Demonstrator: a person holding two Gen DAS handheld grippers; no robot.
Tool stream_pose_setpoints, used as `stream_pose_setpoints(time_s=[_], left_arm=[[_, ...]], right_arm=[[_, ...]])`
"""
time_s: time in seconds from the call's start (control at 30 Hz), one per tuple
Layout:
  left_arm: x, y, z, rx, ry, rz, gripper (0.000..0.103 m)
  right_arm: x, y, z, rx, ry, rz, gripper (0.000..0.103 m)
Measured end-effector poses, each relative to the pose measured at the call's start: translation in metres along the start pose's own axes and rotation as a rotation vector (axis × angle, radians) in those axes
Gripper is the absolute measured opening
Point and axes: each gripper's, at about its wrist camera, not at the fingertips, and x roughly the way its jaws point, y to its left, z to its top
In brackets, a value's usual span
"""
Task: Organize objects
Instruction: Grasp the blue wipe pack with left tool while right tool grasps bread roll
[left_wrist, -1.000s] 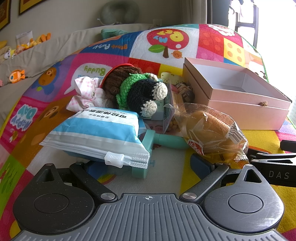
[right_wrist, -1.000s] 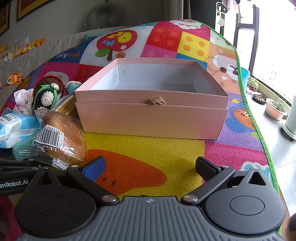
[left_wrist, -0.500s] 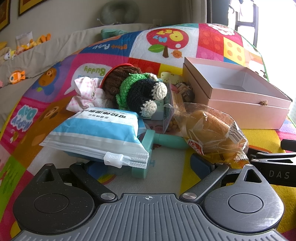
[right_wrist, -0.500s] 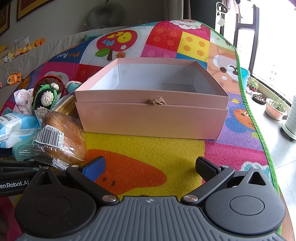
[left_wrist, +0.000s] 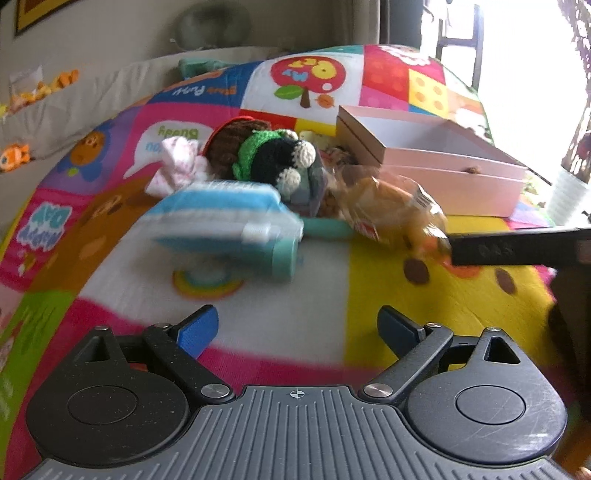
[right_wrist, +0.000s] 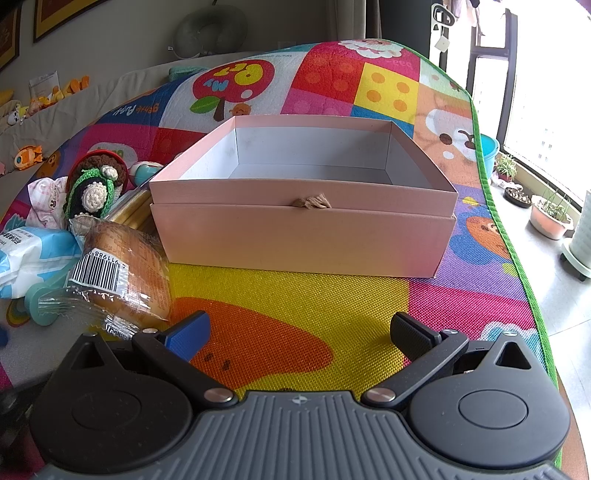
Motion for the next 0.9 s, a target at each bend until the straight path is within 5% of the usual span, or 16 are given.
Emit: stream_pose_setpoints(time_s=[0.13,0.27,0.33,0.4,0.53,0.67,0.73,0.9], left_arm=[[-0.043,0.012,0.009,-0.038,-0.104,-0.040,0.088],[-0.063,0.015,0.052,0.004,-0.229,-0.024,0.088],[-0.043,0.018,0.074,0.012,-0.184,0.003,0.088],[-0.007,0.025,0.086,0.007,-0.050,0.032,0.086],[0.044,0.043,0.082,-0.075,0.113,0.070,0.083],[0.044,0.058,0.074,-0.156,0.086,0.043,0.073],[0.037,0.059,0.066,-0.153,0.081,0.026,0.060],[0.003,0.057,0.039,-0.134,0.079,0.003,0.059]], right_arm=[[0.000,0.000,0.000,0.000,0.000,0.000,0.103],[0.000,0.000,0.000,0.000,0.000,0.000,0.103],[0.000,0.000,0.000,0.000,0.000,0.000,0.103],[0.000,0.000,0.000,0.000,0.000,0.000,0.103],[0.000,0.001,0.000,-0.001,0.000,-0.002,0.103],[0.001,0.002,-0.002,0.000,0.000,-0.001,0.103],[0.001,0.002,-0.003,0.003,0.000,0.002,0.103],[0.003,-0.002,-0.001,-0.040,0.039,0.056,0.103]])
